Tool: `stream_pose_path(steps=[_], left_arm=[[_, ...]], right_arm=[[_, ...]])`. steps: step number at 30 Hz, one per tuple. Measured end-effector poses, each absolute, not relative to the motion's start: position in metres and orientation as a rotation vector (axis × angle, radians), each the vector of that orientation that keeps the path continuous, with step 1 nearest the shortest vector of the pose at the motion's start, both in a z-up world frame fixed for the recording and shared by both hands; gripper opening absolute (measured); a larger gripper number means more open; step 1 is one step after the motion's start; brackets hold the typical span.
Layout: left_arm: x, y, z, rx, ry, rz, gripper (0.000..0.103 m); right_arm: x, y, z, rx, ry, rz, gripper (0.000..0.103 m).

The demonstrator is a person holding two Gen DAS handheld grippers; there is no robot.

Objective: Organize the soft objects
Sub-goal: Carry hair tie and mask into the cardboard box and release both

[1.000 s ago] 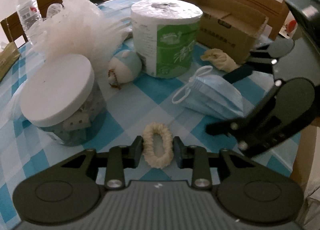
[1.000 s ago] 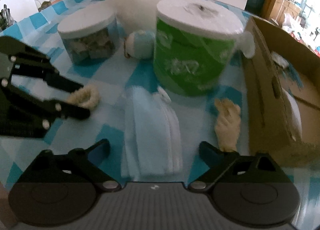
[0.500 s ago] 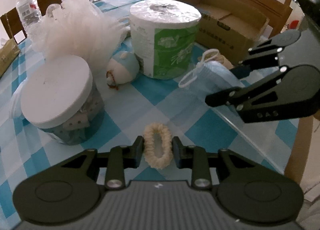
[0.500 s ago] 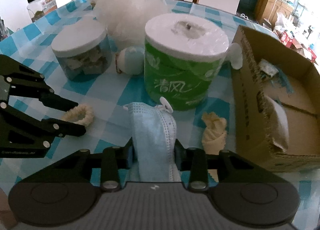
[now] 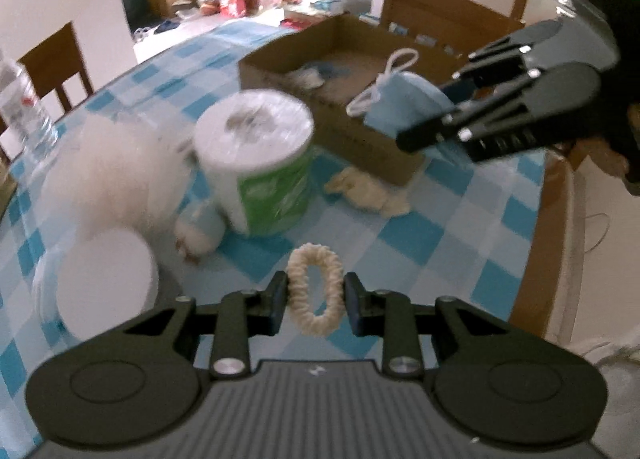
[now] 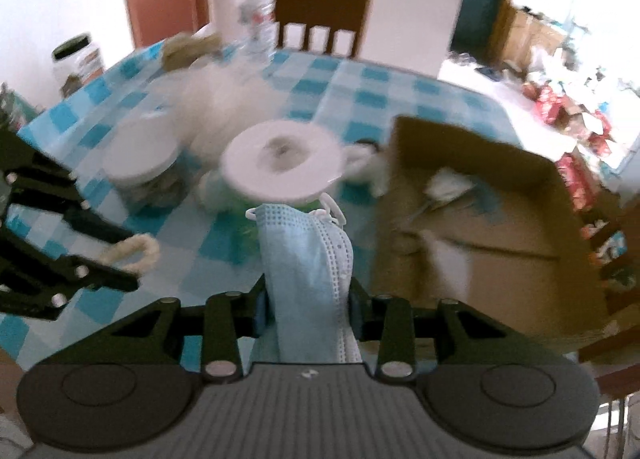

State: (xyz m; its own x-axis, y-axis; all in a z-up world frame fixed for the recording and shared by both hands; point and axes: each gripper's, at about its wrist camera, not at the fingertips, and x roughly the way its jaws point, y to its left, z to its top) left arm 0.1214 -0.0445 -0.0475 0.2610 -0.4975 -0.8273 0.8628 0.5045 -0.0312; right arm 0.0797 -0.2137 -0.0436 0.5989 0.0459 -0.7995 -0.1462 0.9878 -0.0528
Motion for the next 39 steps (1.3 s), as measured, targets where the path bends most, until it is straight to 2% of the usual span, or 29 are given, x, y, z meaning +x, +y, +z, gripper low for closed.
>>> stream_pose_path(steps=[10,11,12,13,14,15,16,30,32,33,34,35,39], left_arm=[[0.127,-0.105,-0.016,0.494,0.815,-1.063,0.029],[0.128,-0.113,-0.014,0.497,0.808,-1.065,0.029],[0.13,-0.121,-0.012,0.5,0.799,-1.068,0.029],[0.131,-0.128,-0.01,0.504,0.79,-1.072,0.029],[0.133,-0.136,-0.009,0.509,0.78,-1.075,0.029],[0.135,-0.145,-0.007,0.515,0.769,-1.075,0.029],[0.138,-0.152,-0.007,0.518,0.761,-1.075,0.029],[0.198,-0.268,-0.022,0.521,0.768,-1.052,0.03],[0.205,-0.28,-0.025,0.507,0.779,-1.043,0.044],[0.207,-0.284,-0.028,0.501,0.782,-1.032,0.065],[0.208,-0.287,-0.03,0.499,0.776,-1.023,0.091],[0.208,-0.287,-0.031,0.493,0.761,-1.002,0.098],[0.208,-0.281,-0.033,0.468,0.779,-0.961,0.1]], right_arm=[[0.099,-0.299,-0.028,-0.104,0.872,-0.11,0.045],[0.103,-0.307,-0.029,-0.099,0.873,-0.127,0.049],[0.105,-0.315,-0.03,-0.092,0.871,-0.143,0.06],[0.106,-0.323,-0.033,-0.082,0.866,-0.157,0.075],[0.107,-0.33,-0.035,-0.067,0.86,-0.169,0.083],[0.108,-0.337,-0.036,-0.053,0.854,-0.177,0.096],[0.107,-0.34,-0.037,-0.046,0.843,-0.188,0.103],[0.079,-0.357,-0.044,0.057,0.828,-0.233,0.103],[0.077,-0.358,-0.045,0.066,0.835,-0.241,0.103],[0.075,-0.358,-0.046,0.071,0.837,-0.242,0.103],[0.074,-0.358,-0.046,0.073,0.836,-0.242,0.103],[0.073,-0.358,-0.046,0.075,0.834,-0.239,0.103],[0.072,-0.354,-0.046,0.067,0.837,-0.23,0.103]])
